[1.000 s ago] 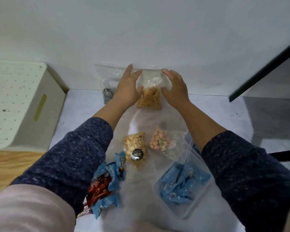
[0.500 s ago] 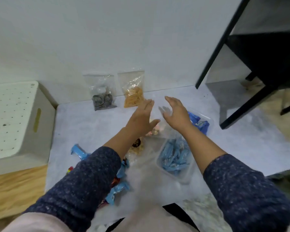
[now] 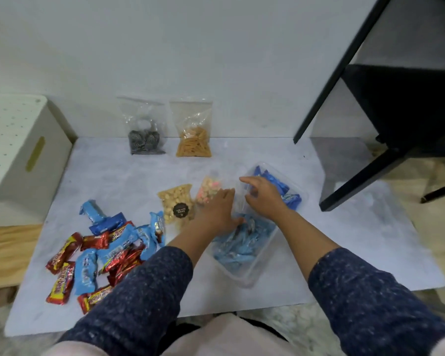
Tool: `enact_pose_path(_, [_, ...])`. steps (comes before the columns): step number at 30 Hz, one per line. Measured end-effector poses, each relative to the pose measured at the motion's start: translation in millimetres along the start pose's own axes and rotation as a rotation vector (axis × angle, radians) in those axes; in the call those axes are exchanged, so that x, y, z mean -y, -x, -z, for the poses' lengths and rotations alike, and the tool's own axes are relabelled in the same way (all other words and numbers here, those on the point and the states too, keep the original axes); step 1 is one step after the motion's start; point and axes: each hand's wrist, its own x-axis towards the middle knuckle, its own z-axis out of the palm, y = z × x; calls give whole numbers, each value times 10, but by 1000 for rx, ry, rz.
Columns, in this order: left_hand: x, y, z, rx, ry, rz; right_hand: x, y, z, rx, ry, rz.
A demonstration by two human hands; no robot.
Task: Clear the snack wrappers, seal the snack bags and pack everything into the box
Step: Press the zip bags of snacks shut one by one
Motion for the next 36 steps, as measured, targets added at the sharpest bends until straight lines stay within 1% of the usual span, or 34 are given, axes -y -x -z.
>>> enact_pose_path(2, [-32,-30,-29,-52,36,12,-39,-64,23,-18,-3,43])
enact_pose_path(4, [-45,-26,-44,-118,85,19,-41,-113,48,-2,-27,44])
enact_pose_path(6, [-32,-25,-36,-199,116,34,-15,-153,59,13,-89,52])
enact_pose_path(9, [7,-78,26,-334,162,44,76,-213,99,-19,-175,84])
enact_pose_path(12, [19,-71,181,-524,312,70,219,-270,190,-36,-264,68])
enact_pose_path(14, [27,-4,321,-656,440,75,319,-296,253,-61,-291,100])
enact_pose_path(17, [49,123,564,-756,628,90,486,-322,366,-89,-346,128])
enact_pose_path(20, [103,211,830,-837,780,71,724,-329,487,-98,-476,138])
enact_pose_path(22, [122,282,1027,-874,957,35,905,-321,547,-134,-580,161])
enact_pose_path(24, [121,374,1231,-894,1068,-12,1093,-276,600,-169,-650,193])
enact_pose_path(30, [99,702,1796,-940,1112,-156,1600,-80,775,-261,-801,311])
enact_pose_path(33, [135,852,1943,-937,1123,-194,1805,-14,817,-296,-855,354])
enact_pose_path(36, [179,944,2040,-927,1160,-221,1930,11,819,-324,-858,377])
